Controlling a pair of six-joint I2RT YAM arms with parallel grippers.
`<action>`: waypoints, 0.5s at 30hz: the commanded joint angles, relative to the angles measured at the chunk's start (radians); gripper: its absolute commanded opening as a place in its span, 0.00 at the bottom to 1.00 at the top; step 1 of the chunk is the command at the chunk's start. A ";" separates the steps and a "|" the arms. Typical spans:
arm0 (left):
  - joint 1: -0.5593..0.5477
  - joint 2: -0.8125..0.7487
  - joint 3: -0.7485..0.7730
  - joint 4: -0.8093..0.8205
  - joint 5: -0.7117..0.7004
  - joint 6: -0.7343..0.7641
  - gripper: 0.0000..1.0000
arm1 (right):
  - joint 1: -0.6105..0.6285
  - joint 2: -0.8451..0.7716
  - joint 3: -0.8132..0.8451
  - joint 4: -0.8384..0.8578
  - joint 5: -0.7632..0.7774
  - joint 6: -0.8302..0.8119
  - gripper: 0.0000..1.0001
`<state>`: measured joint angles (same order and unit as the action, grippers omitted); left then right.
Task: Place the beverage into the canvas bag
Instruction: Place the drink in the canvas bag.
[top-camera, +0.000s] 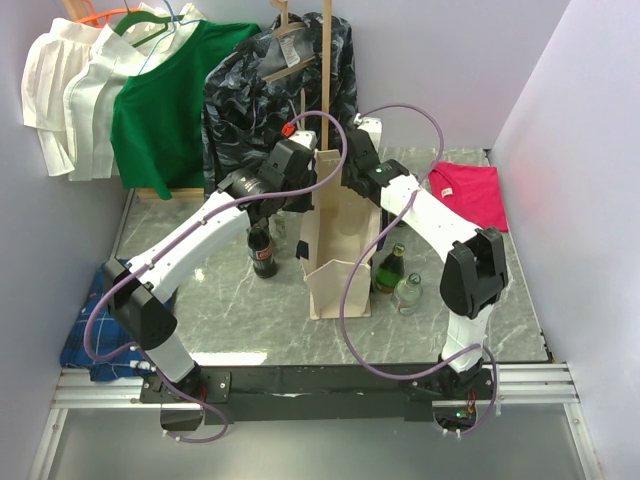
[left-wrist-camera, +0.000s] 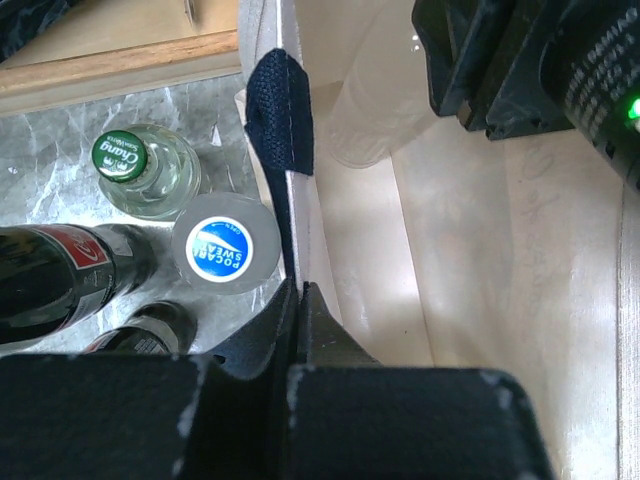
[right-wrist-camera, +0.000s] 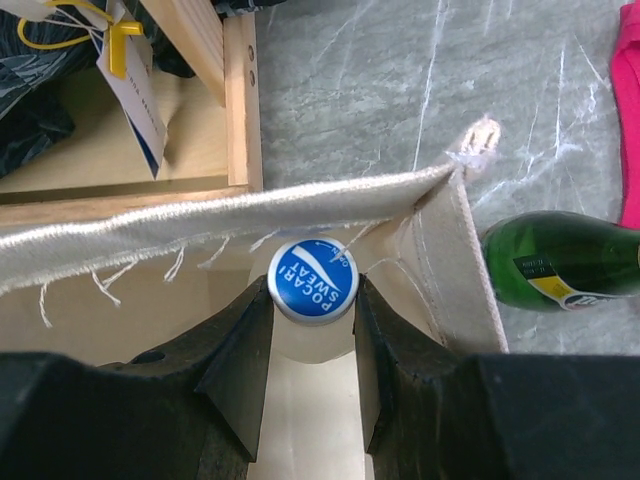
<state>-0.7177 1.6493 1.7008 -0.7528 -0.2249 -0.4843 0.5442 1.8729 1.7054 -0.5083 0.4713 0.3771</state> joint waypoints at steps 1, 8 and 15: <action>0.000 -0.009 0.062 0.013 -0.013 0.007 0.01 | -0.001 -0.052 -0.058 -0.007 0.055 -0.004 0.00; 0.000 0.000 0.063 0.013 -0.013 0.012 0.01 | 0.016 -0.084 -0.053 -0.010 0.055 -0.007 0.00; 0.000 0.003 0.057 0.013 -0.014 0.015 0.02 | 0.031 -0.069 -0.039 -0.041 0.081 -0.009 0.00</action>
<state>-0.7177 1.6615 1.7061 -0.7574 -0.2256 -0.4831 0.5671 1.8366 1.6623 -0.5030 0.4885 0.3840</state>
